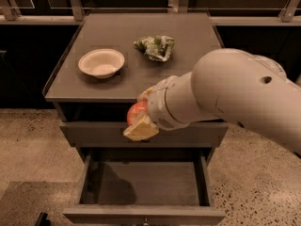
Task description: Pick apple from middle drawer and place on counter
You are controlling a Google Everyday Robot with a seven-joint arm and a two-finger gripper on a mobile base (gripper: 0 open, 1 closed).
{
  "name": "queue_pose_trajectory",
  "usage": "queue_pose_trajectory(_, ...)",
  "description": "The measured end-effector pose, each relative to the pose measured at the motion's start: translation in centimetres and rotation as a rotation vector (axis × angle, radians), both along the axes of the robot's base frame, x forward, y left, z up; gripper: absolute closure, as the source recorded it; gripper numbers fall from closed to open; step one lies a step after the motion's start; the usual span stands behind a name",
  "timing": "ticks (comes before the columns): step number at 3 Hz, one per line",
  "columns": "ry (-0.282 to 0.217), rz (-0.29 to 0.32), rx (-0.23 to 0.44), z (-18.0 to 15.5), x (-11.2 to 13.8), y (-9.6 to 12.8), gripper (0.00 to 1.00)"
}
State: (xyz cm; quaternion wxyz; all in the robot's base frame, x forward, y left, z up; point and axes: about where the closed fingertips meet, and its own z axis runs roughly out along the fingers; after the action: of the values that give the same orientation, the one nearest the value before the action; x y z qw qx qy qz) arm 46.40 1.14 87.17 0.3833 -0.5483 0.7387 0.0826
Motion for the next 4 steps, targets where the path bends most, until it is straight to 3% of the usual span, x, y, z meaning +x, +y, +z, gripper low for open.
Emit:
queue_pose_trajectory(1,-0.019,0.022,0.018,0.3,1.6,-1.4,1.00)
queue_pose_trajectory(3,-0.108,0.064,0.038,5.2,9.0,-5.3,1.00)
queue_pose_trajectory(4,-0.126,0.066,0.085,6.1,12.6,-7.0,1.00)
